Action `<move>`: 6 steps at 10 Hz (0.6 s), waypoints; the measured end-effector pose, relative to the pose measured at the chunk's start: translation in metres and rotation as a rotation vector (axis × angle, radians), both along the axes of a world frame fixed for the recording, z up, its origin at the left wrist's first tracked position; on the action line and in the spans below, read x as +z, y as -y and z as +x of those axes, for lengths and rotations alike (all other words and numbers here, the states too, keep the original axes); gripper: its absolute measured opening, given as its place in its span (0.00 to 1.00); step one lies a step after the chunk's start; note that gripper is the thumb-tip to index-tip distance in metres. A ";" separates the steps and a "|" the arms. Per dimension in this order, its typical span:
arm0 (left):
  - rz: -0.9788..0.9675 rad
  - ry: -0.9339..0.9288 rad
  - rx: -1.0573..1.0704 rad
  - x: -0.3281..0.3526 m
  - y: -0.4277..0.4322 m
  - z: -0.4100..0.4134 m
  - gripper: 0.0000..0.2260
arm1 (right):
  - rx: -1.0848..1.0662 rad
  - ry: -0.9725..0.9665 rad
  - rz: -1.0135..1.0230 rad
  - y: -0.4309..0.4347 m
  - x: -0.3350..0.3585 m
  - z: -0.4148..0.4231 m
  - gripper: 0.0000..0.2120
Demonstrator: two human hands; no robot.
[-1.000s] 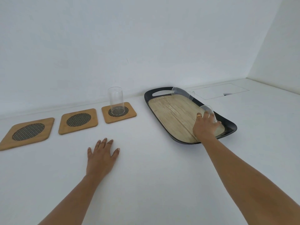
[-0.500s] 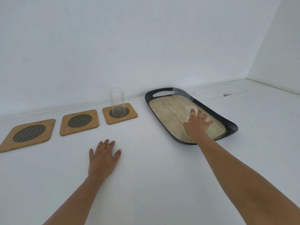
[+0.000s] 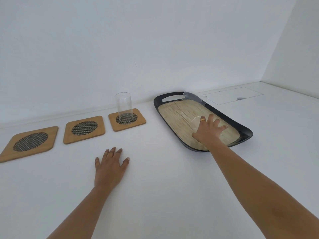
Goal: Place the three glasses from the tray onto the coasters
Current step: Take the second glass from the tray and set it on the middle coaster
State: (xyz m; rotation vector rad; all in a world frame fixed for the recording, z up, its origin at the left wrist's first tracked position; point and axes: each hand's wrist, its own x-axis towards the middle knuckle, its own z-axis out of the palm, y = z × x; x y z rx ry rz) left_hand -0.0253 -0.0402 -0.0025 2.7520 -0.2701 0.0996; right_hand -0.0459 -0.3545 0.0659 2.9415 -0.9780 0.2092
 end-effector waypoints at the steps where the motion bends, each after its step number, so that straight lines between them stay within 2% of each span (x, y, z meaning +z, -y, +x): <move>1: -0.008 -0.003 0.002 0.000 0.000 0.000 0.24 | 0.036 0.070 -0.017 -0.001 0.001 0.005 0.38; 2: -0.002 0.001 0.003 -0.001 0.000 0.001 0.24 | 0.049 0.033 0.058 0.000 0.001 0.010 0.41; 3: -0.001 0.006 0.006 -0.001 0.001 0.001 0.24 | 0.076 -0.025 0.045 0.001 -0.004 0.009 0.39; 6: -0.006 0.009 0.005 -0.001 0.000 0.001 0.24 | 0.096 0.039 -0.024 0.001 -0.004 0.007 0.39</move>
